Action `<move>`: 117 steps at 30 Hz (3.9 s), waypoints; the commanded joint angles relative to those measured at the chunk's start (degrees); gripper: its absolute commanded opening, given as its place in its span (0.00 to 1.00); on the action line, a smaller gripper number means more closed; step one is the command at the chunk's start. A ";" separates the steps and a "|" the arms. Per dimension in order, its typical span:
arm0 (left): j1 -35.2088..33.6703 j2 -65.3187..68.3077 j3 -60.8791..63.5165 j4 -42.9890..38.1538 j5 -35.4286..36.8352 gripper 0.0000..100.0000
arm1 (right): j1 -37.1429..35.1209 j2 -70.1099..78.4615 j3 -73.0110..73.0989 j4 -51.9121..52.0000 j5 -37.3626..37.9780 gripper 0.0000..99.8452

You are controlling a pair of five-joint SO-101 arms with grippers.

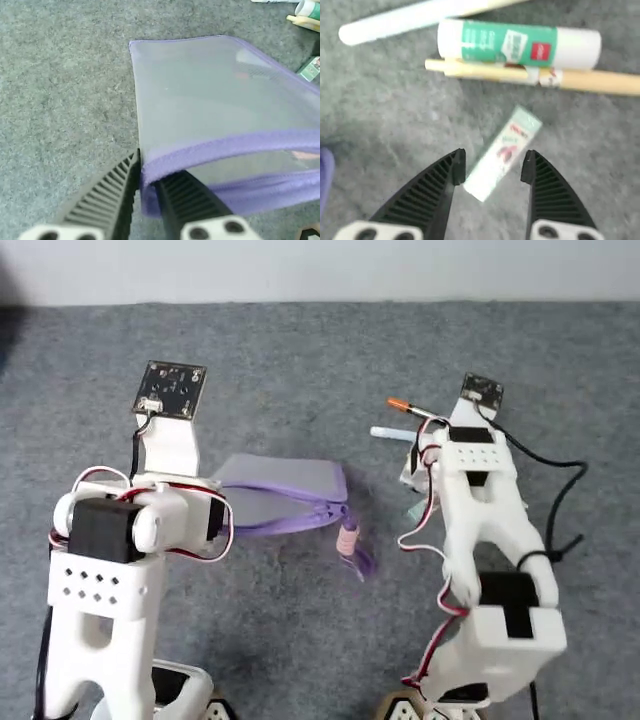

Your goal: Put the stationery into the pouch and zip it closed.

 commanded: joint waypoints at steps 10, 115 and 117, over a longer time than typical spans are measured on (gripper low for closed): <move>-0.53 0.26 -2.07 0.00 0.53 0.01 | 0.84 13.32 -13.54 -0.66 -0.44 0.12; 10.99 0.44 -3.91 -15.47 11.08 0.03 | -28.53 -63.78 -8.79 18.86 8.26 0.01; 10.99 0.44 -3.82 -15.74 11.08 0.03 | -28.53 -64.75 -5.27 12.09 8.35 0.01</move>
